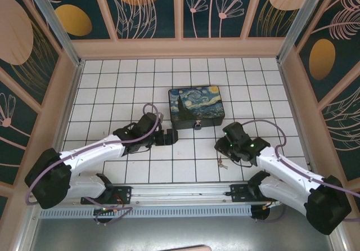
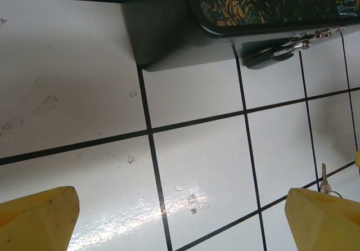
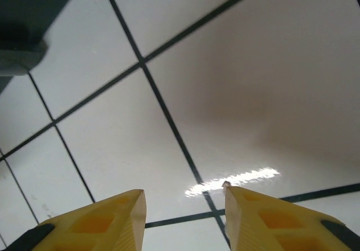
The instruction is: Unlock the padlock with the key
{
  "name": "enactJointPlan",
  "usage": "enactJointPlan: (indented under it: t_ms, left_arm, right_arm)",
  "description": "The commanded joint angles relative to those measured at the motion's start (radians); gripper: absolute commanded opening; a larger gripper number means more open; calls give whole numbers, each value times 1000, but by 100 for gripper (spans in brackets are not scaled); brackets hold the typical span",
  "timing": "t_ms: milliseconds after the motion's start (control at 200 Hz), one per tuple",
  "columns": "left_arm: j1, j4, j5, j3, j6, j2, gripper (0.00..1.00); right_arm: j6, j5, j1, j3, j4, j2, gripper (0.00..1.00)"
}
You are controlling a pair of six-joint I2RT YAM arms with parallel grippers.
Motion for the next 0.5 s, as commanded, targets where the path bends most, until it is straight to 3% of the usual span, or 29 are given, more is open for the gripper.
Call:
enactJointPlan:
  t_ms: [0,495]
  left_arm:
    - [-4,5,-4,45,-8,15,94]
    - [-6,1,-27,58,23,41,95]
  right_arm:
    - [73,38,26,-67,-25,-27,41]
    - [110,-15,88,-124,-6,-62,38]
